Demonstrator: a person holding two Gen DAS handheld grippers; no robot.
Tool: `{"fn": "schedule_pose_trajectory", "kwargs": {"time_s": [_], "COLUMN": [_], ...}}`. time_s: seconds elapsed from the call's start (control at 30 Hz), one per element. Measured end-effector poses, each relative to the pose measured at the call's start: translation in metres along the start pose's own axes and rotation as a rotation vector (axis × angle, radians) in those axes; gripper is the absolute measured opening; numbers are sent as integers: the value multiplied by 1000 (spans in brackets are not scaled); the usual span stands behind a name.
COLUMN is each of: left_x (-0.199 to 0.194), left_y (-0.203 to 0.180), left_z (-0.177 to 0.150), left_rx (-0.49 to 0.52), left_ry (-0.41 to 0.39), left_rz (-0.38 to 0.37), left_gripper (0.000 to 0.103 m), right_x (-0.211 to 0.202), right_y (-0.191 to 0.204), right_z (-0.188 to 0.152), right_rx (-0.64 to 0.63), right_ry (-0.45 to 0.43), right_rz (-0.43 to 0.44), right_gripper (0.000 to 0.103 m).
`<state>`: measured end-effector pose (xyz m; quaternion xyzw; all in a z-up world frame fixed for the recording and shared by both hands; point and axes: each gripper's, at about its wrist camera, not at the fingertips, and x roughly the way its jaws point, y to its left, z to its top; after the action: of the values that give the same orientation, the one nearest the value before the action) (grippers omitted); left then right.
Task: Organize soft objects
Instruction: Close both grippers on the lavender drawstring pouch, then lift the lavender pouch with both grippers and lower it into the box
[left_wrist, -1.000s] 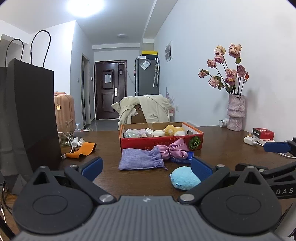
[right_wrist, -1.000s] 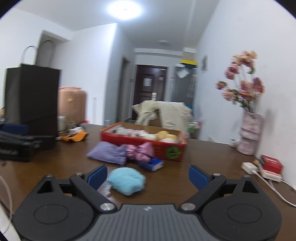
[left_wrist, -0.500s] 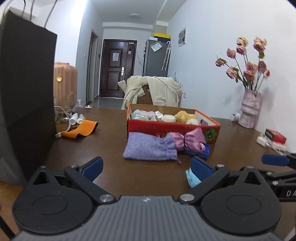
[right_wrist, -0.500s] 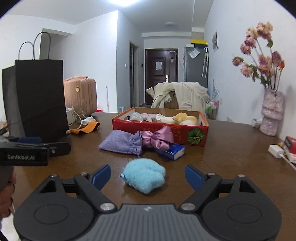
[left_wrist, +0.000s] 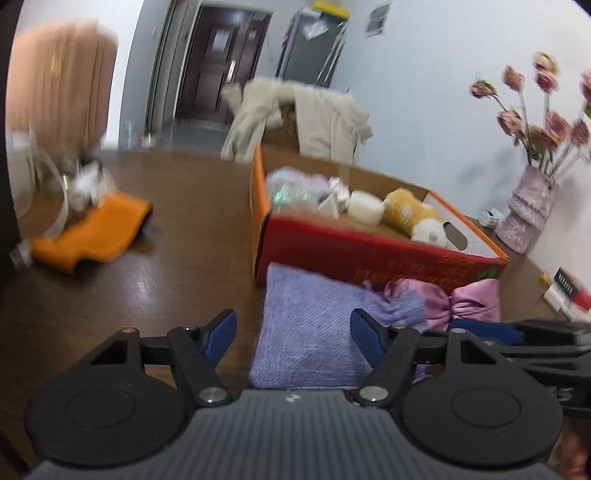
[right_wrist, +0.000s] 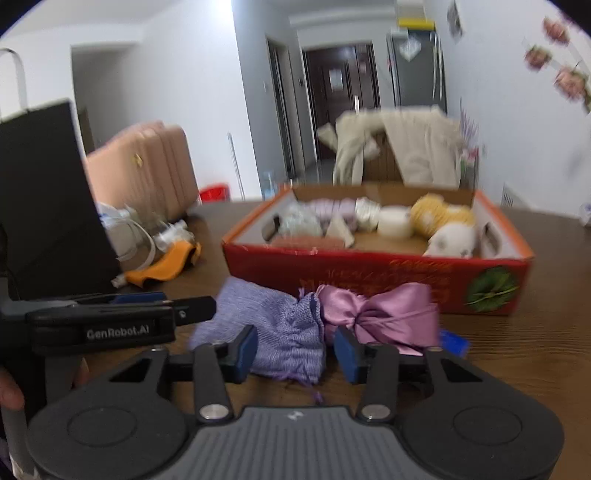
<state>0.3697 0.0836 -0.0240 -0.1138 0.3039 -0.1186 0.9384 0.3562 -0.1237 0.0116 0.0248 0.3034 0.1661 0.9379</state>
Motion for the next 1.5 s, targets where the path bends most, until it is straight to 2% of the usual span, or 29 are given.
{"fn": "schedule_pose_trajectory", "kwargs": {"time_s": [0.03,0.07,0.1,0.17,0.27,0.33,0.4,0.53,0.7,0.83,1.0,1.13,1.3,1.5], "left_x": [5,8,9,7,7,7,5,2,-6,-33,-88,-128,-161,-184], "left_y": [8,14,19,24,22,20,17,9,6,-6,-31,-57,-89,-115], "left_z": [-3,-6,-8,-6,-7,-8,-8,-9,-6,-1,0,-11,-37,-67], "left_rx": [-31,-63,-82,-111,-94,-93,-76,-41,-31,-11,16,28,61,73], "left_ry": [8,11,15,17,28,38,31,25,19,-24,-89,-134,-141,-128], "left_rz": [-26,-51,-77,-118,-109,-97,-101,-84,-77,-75,-94,-126,-189,-201], "left_gripper": [69,63,51,42,9,7,5,4,4,4,4,4,4,4], "right_x": [11,20,29,37,39,42,45,41,36,23,-29,-84,-146,-193], "right_y": [0,-2,-4,-8,-7,-4,-2,-1,5,12,20,19,15,4], "right_z": [1,1,0,-4,-7,-8,-10,-11,-13,-11,-7,-17,-45,-77], "right_rx": [6,14,22,38,32,3,-14,-29,-66,-109,-135,-121,-106,-61], "right_ry": [23,32,46,49,30,36,51,43,8,-34,-112,-171,-204,-216], "right_rz": [-1,-1,-3,14,37,21,8,18,9,5,25,36,16,5], "right_gripper": [44,44,44,43,43,42,30,20,13,12,12,12,12,12]}}
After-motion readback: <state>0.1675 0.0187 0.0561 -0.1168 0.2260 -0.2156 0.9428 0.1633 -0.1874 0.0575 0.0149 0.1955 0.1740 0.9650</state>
